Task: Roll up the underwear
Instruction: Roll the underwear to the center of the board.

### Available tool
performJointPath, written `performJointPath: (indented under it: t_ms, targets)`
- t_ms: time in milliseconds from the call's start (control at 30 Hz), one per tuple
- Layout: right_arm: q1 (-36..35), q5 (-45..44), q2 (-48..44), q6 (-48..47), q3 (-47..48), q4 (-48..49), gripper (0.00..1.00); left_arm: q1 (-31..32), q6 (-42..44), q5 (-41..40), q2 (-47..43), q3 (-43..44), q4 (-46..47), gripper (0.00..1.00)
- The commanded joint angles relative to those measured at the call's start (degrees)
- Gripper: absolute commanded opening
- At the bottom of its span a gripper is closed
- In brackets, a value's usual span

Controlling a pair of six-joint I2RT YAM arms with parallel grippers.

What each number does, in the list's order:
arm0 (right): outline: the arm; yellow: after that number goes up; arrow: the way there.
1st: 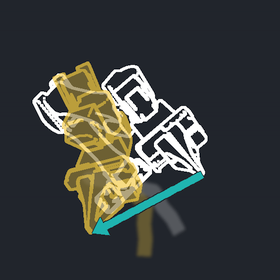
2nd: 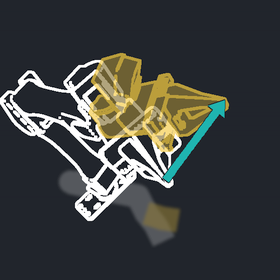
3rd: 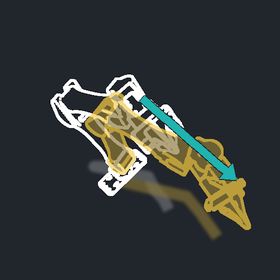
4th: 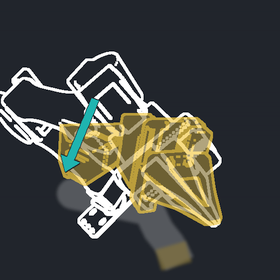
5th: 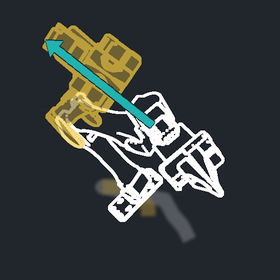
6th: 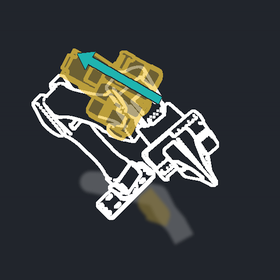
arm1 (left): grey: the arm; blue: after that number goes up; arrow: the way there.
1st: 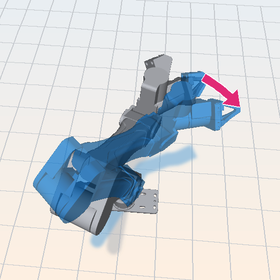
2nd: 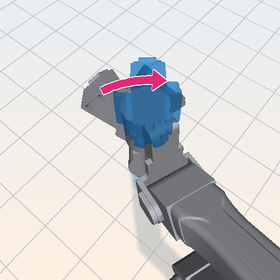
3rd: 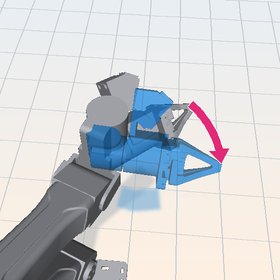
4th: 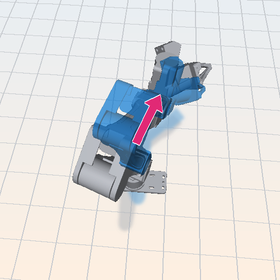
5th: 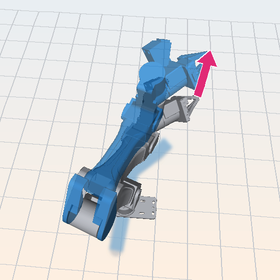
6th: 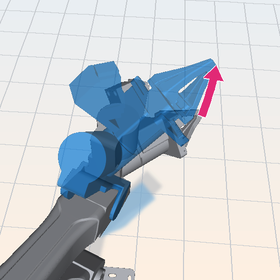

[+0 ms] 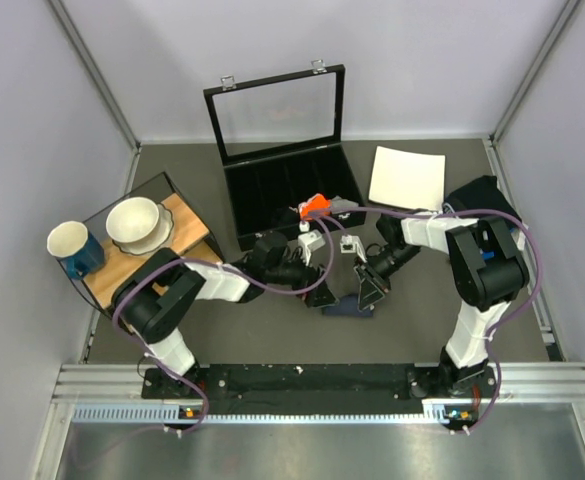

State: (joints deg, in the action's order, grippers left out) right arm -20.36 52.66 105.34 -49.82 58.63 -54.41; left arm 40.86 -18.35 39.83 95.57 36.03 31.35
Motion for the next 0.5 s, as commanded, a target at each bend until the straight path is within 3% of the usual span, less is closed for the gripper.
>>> performJointPath:
  t_ms: [0,333,467]
  targets:
    - [1.0,-5.8,2.0,-0.4,-0.4,-1.2,0.12,0.9,-0.5,3.5,4.1,4.4,3.8,0.99]
    - [1.6,-4.9,2.5,-0.5,-0.4,-1.2,0.12,4.0,1.1,3.6,11.7,6.7,2.8,0.98]
    - [1.6,-4.9,2.6,-0.7,-0.4,-1.2,0.12,6.5,1.6,2.0,14.8,8.6,0.7,0.93]
